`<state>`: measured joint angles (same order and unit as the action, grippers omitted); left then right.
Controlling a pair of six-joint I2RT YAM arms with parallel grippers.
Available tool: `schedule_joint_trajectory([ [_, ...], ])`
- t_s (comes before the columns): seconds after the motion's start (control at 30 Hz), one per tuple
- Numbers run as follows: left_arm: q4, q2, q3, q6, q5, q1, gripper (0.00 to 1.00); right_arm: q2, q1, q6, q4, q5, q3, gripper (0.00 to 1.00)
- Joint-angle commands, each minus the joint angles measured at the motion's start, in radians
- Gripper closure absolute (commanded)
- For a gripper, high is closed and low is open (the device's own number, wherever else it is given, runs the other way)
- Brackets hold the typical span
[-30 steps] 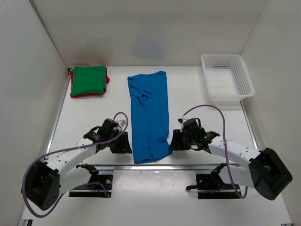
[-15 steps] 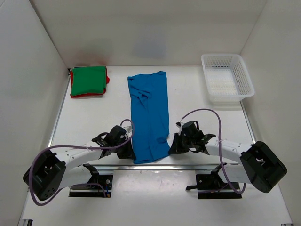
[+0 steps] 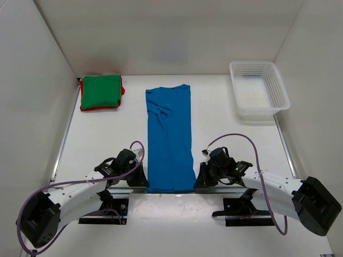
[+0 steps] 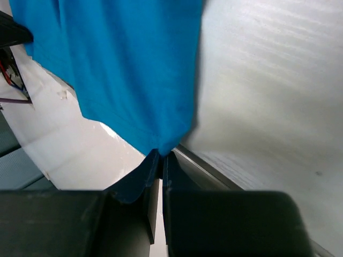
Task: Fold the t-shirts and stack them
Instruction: Grab the bottom of the folded rectangular tshirt with both arms, then fold the folded rectangular tshirt in 1/3 of the way
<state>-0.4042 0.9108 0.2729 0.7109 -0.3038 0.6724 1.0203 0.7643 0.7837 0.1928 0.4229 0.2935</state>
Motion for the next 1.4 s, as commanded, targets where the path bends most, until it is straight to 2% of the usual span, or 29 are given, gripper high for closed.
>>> schedule_joint_trajectory([
  [0.0,-0.079,-0.023,-0.035,-0.016,-0.003,-0.007,1.00,-0.011,0.015,0.023,0.031,0.037,0.002,1.00],
  [0.17,-0.137,-0.036,0.083,-0.054,-0.047,-0.065,1.00,0.047,-0.023,-0.055,0.083,0.085,0.113,1.00],
  [0.3,-0.183,0.009,0.250,-0.141,-0.112,-0.184,1.00,0.112,-0.106,-0.136,0.140,0.123,0.251,1.00],
  [0.33,-0.185,0.042,0.291,-0.158,-0.141,-0.223,1.00,0.133,-0.147,-0.149,0.142,0.141,0.290,1.00],
  [0.37,-0.177,0.138,0.375,-0.218,-0.153,-0.293,1.00,0.206,-0.234,-0.214,0.140,0.187,0.367,1.00],
  [0.4,-0.176,0.138,0.376,-0.218,-0.153,-0.293,1.00,0.207,-0.255,-0.215,0.140,0.188,0.368,1.00],
  [0.5,-0.139,0.287,0.491,-0.251,-0.178,-0.361,1.00,0.337,-0.333,-0.285,0.158,0.227,0.493,1.00],
  [0.67,-0.050,0.570,0.702,-0.231,-0.149,-0.453,1.00,0.568,-0.431,-0.394,0.233,0.226,0.792,0.99],
  [0.7,-0.024,0.600,0.728,-0.229,-0.152,-0.471,0.90,0.645,-0.454,-0.414,0.237,0.217,0.875,0.99],
  [0.73,0.000,0.658,0.776,-0.219,-0.150,-0.476,0.81,0.676,-0.471,-0.432,0.243,0.217,0.910,0.94],
  [0.8,0.040,0.741,0.844,-0.206,-0.161,-0.517,0.83,0.786,-0.490,-0.458,0.261,0.211,1.022,0.89],
  [0.83,0.071,0.784,0.882,-0.177,-0.172,-0.523,0.81,0.794,-0.500,-0.468,0.248,0.195,1.079,0.81],
  [0.87,0.126,0.813,0.903,-0.153,-0.205,-0.537,0.54,0.822,-0.502,-0.462,0.241,0.173,1.122,0.69],
  [0.9,0.148,0.826,0.910,-0.140,-0.257,-0.553,0.43,0.836,-0.497,-0.462,0.241,0.160,1.142,0.66],
  [1.03,0.220,0.841,0.888,-0.093,-0.330,-0.585,0.39,0.815,-0.490,-0.456,0.232,0.108,1.110,0.60],
  [1.17,0.206,0.717,0.738,-0.140,-0.304,-0.574,0.44,0.715,-0.476,-0.407,0.151,0.090,0.899,0.61],
  [1.27,0.145,0.591,0.600,-0.180,-0.212,-0.545,0.41,0.612,-0.450,-0.350,0.079,0.074,0.712,0.61],
  [1.37,0.131,0.461,0.448,-0.151,-0.054,-0.475,0.39,0.511,-0.412,-0.257,-0.014,0.042,0.549,0.62],
])
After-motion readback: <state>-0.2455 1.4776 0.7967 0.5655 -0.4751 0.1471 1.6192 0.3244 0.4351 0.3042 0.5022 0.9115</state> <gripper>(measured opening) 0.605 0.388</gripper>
